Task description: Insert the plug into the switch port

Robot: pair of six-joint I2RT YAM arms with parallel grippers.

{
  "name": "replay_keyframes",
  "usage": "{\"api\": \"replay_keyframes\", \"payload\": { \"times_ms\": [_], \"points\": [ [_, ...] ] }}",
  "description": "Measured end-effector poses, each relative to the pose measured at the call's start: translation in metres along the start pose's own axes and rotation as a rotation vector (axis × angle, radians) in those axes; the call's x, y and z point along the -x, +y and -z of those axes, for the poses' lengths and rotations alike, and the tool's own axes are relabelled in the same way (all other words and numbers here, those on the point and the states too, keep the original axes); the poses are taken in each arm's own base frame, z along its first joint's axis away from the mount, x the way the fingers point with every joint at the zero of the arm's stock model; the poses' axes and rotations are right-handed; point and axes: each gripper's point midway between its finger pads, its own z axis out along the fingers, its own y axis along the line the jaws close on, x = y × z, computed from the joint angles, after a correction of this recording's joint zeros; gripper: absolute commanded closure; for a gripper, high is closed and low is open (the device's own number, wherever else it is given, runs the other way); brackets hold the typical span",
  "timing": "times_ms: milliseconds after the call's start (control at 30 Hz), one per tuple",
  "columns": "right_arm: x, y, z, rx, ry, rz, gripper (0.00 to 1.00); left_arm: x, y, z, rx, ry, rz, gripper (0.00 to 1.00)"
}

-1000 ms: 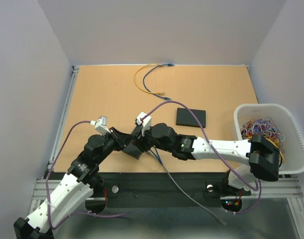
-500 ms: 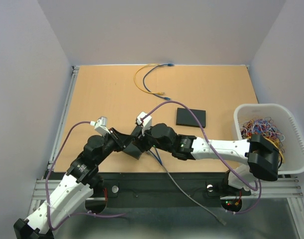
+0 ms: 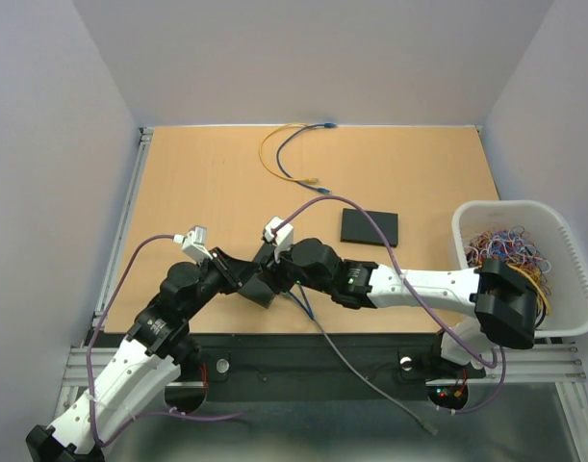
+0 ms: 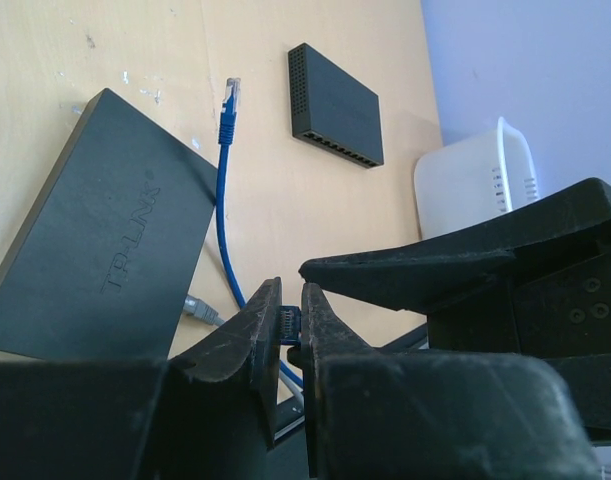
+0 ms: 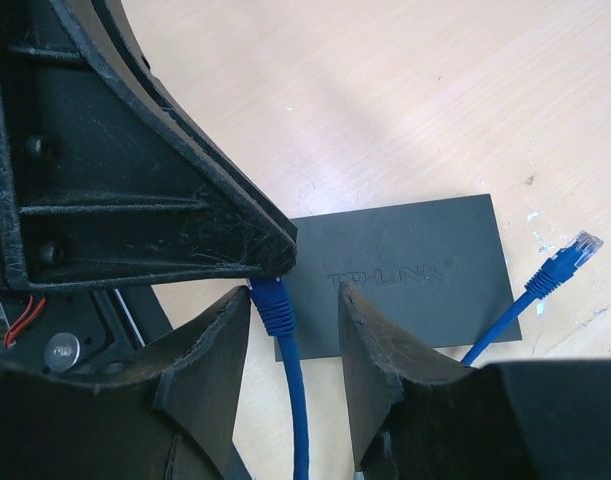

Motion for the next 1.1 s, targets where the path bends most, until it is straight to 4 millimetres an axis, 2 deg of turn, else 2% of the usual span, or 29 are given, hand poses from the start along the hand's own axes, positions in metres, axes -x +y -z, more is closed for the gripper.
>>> {"api": "replay_keyframes", "payload": {
  "times_ms": [300, 800, 1000, 1100],
  "points": [
    [-0.015, 0.000, -0.008, 0.004, 0.037, 0.004, 0.57, -0.001, -0.001, 0.000, -0.007, 0.007, 0.000, 1.00],
    [-0.007, 0.002, -0.002, 0.017, 0.007, -0.003, 0.55, -0.002, -0.002, 0.001, -0.011, 0.010, 0.000, 1.00],
    [-0.004, 0.004, -0.002, 0.028, -0.002, -0.005, 0.58, -0.002, -0.002, 0.001, -0.011, 0.011, 0.000, 1.00],
    [-0.003, 0.005, -0.002, 0.032, -0.007, -0.007, 0.65, -0.002, -0.002, 0.001, -0.012, 0.010, 0.000, 1.00]
  ]
}}
